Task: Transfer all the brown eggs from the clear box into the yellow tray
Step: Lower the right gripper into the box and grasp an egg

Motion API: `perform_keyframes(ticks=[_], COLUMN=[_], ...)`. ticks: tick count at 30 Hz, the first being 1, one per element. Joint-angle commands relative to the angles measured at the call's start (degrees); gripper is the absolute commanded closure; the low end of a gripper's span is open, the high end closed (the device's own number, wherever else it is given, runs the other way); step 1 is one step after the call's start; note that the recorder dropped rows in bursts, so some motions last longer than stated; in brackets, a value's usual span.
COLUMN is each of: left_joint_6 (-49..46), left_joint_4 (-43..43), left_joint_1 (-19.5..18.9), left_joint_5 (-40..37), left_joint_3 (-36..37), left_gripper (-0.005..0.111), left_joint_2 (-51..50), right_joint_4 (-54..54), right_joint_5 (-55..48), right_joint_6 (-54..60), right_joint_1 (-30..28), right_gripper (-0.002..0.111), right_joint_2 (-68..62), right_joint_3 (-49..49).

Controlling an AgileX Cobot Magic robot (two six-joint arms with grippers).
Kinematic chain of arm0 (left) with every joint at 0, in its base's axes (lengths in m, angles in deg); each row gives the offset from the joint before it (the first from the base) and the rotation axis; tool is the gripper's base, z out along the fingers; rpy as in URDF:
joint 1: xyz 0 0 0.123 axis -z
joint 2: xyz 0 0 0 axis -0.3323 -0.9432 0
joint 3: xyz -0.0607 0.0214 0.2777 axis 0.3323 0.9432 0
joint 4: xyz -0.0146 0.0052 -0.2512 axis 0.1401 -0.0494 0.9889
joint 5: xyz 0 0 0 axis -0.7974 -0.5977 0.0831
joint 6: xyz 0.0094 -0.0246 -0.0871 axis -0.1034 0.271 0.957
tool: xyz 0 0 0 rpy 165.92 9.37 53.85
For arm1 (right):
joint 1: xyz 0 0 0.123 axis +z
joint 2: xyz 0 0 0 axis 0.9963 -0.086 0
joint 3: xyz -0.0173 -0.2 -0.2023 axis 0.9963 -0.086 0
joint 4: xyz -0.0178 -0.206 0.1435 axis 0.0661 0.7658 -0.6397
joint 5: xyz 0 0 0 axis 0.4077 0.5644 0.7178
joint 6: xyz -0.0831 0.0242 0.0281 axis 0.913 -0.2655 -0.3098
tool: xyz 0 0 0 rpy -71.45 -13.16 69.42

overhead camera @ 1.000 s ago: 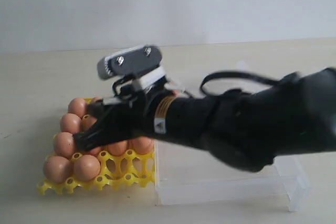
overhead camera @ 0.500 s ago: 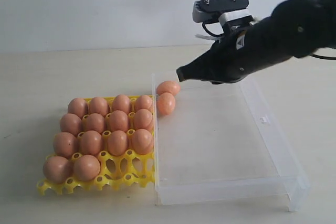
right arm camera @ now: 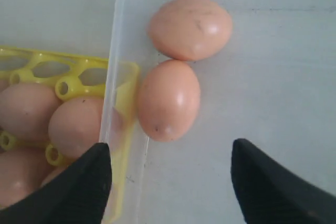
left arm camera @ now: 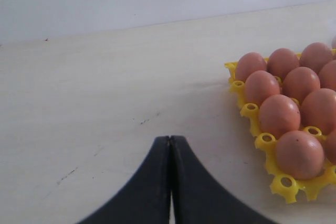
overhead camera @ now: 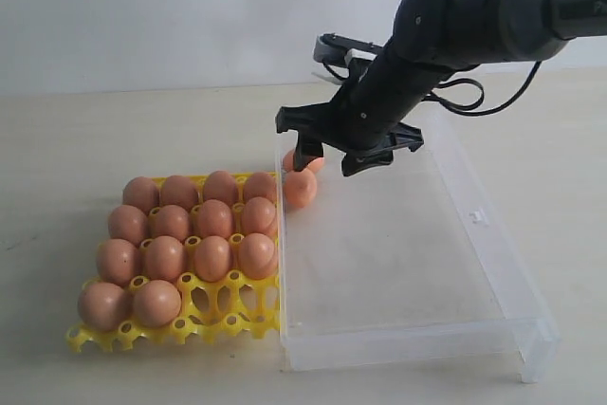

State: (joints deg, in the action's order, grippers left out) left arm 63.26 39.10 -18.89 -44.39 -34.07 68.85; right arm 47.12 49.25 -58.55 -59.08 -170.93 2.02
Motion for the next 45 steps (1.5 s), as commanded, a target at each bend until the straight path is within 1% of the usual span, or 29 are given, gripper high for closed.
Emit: perform_keyframes(ticks=[1,8,17,25,30,40,44,45], left_joint_6=[0.27,0.17,0.28,0.16,0.28,0.17,0.27,0.27], left_joint_4=[0.21,0.21,0.21,0.21,0.21,0.21,0.21,0.21], left_joint_1=[0.08,0.08,0.08,0.08,0.08,0.08,0.08,0.08], left_joint_5=[0.45,0.45,0.45,0.45,0.45,0.45,0.45,0.45], left_joint_3=[-0.30,-0.30,-0.30,-0.30,-0.30,-0.30,-0.30,-0.30], left_gripper=[0.107,0.107,0.107,0.107,0.107,0.107,0.107,0.107], left_joint_2=[0.32,0.32,0.32,0.32,0.32,0.32,0.32,0.32], right_joint_4=[-2.94,-2.94,-3.03,-2.92,-1.26,-1.85,-4.18,-5.54], right_joint_5=[0.73,1.73,4.41,4.97,4.77,4.64,6.38,6.92], right_joint_6=[1.04,0.94,0.72,0.59,-4.39,-4.26,-2.49,-0.46], right_joint_1=[0.00,0.00,0.00,-0.36,-1.14,-0.99,0.00,0.38], right_gripper=[0.043,0.043,0.046,0.046,0.046,0.046,0.046,0.047], right_joint_2=[-3.13,-6.97,-8.09,-8.12,-8.12,-10.14,-12.07,-12.46], right_joint_3=[2.55,6.02,6.66,6.66,6.66,6.66,6.66,6.66])
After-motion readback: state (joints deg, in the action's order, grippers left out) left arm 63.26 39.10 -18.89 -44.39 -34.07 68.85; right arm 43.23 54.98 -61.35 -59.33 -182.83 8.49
